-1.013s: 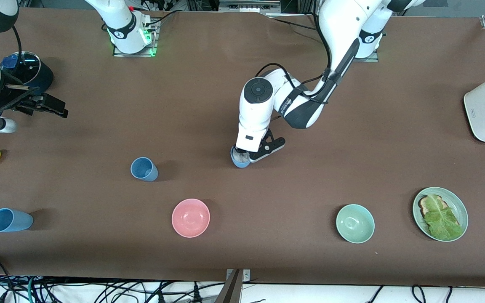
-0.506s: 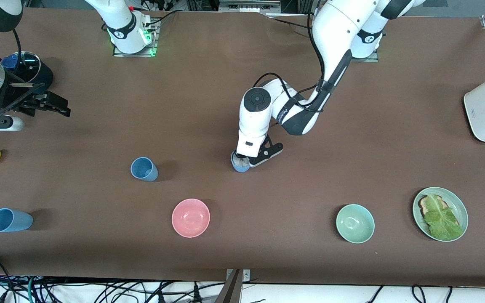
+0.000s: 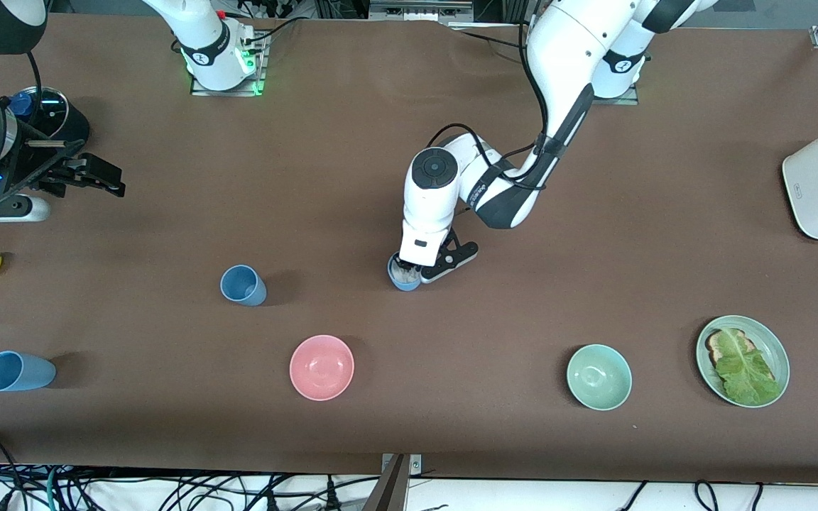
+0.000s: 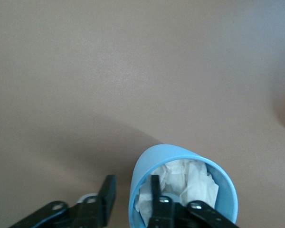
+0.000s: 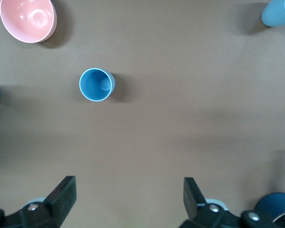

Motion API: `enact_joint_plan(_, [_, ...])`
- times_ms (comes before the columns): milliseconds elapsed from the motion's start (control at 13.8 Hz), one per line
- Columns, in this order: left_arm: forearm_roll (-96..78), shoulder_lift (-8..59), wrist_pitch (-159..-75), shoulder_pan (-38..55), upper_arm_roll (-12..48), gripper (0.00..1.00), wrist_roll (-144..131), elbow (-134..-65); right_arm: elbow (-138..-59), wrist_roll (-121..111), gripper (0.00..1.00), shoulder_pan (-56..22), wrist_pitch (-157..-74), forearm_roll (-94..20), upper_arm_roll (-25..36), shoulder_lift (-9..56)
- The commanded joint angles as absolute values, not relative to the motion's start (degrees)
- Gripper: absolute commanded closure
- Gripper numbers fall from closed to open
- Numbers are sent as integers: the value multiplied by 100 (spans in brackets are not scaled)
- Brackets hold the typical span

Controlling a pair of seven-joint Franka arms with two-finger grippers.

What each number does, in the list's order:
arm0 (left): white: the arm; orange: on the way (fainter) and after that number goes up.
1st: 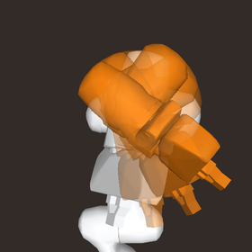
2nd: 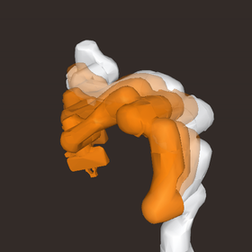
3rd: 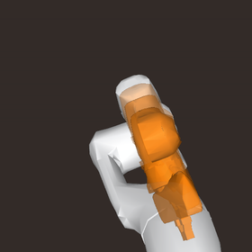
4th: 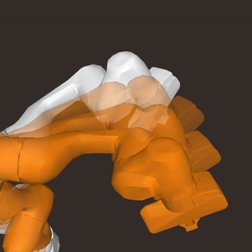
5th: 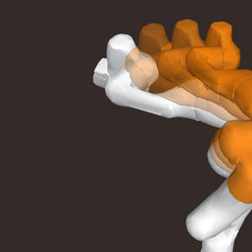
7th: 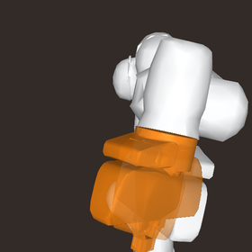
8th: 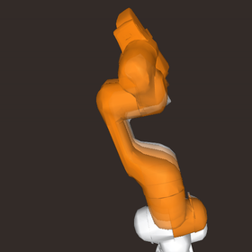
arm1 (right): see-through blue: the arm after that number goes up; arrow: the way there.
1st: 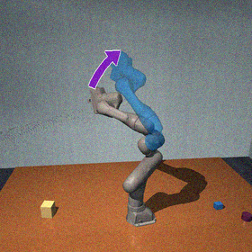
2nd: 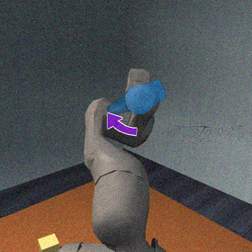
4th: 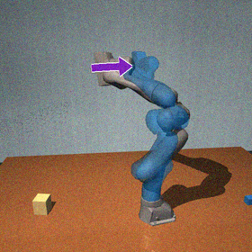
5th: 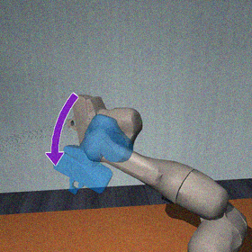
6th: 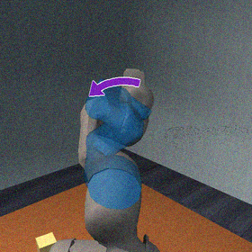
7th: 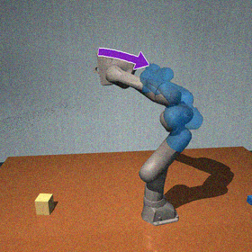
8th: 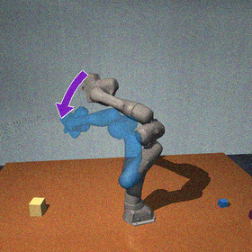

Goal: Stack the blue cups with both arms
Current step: 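Lower the tissue cup onto the table middle with the left gripper, then open the left gripper and withdraw while the right gripper reaches the cup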

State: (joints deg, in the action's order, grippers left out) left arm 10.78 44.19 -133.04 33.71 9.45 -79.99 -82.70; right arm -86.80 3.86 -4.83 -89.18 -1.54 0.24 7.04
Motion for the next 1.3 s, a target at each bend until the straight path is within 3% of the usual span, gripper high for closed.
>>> enact_joint_plan(0, [1475,4483,-13315,3445,888,0,-8095,-8095,-8578,316,0,-606,-8999,-53,26,799])
enact_joint_plan(506, [1626,4421,-13298,3437,888,0,-8086,-8095,-9175,290,0,-624,-9956,-44,-97,949])
enact_joint_plan(796, [1548,4053,-13202,3393,905,0,-7632,-8138,-9377,264,0,-624,-10458,-70,-105,1143])
enact_joint_plan(1230, [925,3280,-12104,3218,923,0,-6472,-8095,-9809,272,0,-624,-11363,-53,-176,1519])
